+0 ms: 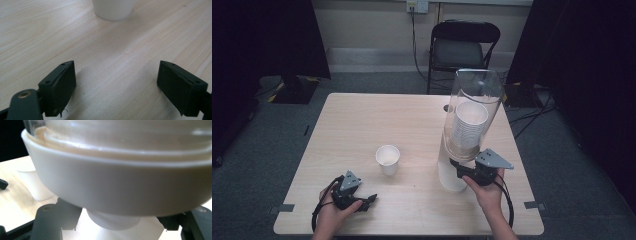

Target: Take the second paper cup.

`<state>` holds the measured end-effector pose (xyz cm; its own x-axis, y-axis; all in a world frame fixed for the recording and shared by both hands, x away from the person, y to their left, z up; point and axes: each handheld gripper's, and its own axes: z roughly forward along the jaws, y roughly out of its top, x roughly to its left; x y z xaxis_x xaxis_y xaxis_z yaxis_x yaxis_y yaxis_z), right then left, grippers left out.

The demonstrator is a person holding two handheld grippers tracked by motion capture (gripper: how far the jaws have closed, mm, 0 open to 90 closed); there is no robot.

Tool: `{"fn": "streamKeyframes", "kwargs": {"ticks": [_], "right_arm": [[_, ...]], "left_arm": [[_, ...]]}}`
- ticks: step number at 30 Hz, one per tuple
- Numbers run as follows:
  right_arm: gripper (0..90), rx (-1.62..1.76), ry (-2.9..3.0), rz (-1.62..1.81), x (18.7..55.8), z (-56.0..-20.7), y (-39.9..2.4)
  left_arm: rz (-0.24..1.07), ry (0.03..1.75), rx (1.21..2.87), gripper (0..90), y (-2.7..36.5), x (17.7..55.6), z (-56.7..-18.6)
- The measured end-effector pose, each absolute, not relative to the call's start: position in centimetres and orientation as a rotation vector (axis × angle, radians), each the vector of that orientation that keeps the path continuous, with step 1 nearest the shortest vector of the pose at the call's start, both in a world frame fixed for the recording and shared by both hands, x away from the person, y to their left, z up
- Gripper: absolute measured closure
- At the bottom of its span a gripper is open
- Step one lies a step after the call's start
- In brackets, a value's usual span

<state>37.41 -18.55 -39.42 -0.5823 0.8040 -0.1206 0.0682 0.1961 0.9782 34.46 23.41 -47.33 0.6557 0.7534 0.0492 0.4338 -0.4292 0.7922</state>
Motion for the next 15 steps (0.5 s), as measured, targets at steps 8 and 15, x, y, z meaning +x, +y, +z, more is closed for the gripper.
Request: {"fn": "streamKeyframes", "kwargs": {"ticks": [8,15], "right_arm": [[33.1,0.815,1.821,1.441,37.53,-39.42,-18.57],[34.5,0.798,1.794,1.459,37.32,-40.03,-18.6]], "left_arm": [[0.513,0.921,2.079,15.2,23.38,34.44,-47.35],[0.514,0.921,2.076,15.2,23.37,34.44,-47.38]]}}
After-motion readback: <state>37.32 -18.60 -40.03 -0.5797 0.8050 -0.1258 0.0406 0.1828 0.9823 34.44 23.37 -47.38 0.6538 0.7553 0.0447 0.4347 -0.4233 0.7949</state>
